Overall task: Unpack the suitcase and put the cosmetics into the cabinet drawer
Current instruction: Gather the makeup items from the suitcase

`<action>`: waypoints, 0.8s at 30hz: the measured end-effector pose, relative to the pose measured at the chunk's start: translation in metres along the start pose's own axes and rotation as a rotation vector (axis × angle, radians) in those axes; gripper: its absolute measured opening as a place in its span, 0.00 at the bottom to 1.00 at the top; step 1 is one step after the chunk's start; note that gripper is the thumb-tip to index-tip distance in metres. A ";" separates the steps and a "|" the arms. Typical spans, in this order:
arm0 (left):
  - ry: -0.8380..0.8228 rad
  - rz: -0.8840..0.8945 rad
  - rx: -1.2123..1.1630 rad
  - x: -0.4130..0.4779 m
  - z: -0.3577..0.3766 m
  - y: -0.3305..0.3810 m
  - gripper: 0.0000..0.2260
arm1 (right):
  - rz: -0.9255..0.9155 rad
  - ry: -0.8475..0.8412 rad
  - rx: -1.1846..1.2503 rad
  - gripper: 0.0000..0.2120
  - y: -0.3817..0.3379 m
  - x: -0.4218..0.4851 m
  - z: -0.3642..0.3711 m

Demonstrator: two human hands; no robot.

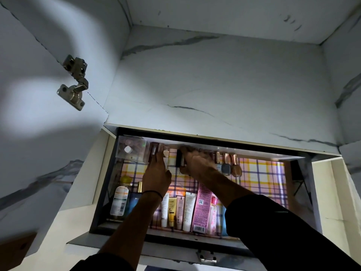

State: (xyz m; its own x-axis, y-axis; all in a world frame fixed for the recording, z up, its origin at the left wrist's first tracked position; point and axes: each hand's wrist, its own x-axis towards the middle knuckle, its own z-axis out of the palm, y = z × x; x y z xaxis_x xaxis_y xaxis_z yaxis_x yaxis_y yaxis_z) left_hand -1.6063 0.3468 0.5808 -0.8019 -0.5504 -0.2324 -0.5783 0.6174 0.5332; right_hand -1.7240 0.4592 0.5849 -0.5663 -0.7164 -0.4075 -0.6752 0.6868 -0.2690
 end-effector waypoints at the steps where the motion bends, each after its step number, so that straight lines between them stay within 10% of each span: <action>1: 0.008 0.000 0.005 0.000 0.000 0.000 0.29 | -0.002 0.000 0.006 0.30 0.000 0.000 0.000; 20: 0.084 -0.045 -0.071 -0.013 -0.010 -0.013 0.17 | -0.025 0.132 -0.157 0.21 -0.028 0.009 0.012; 24: 0.100 -0.047 -0.195 -0.021 -0.010 -0.008 0.14 | 0.161 0.165 0.705 0.11 -0.023 -0.004 -0.001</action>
State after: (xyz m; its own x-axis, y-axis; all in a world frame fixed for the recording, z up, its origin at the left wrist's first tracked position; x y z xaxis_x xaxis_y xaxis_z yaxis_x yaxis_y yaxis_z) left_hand -1.5836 0.3475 0.5891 -0.7504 -0.6350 -0.1835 -0.5665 0.4747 0.6736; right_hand -1.7063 0.4461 0.5933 -0.7341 -0.5708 -0.3677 -0.1452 0.6610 -0.7362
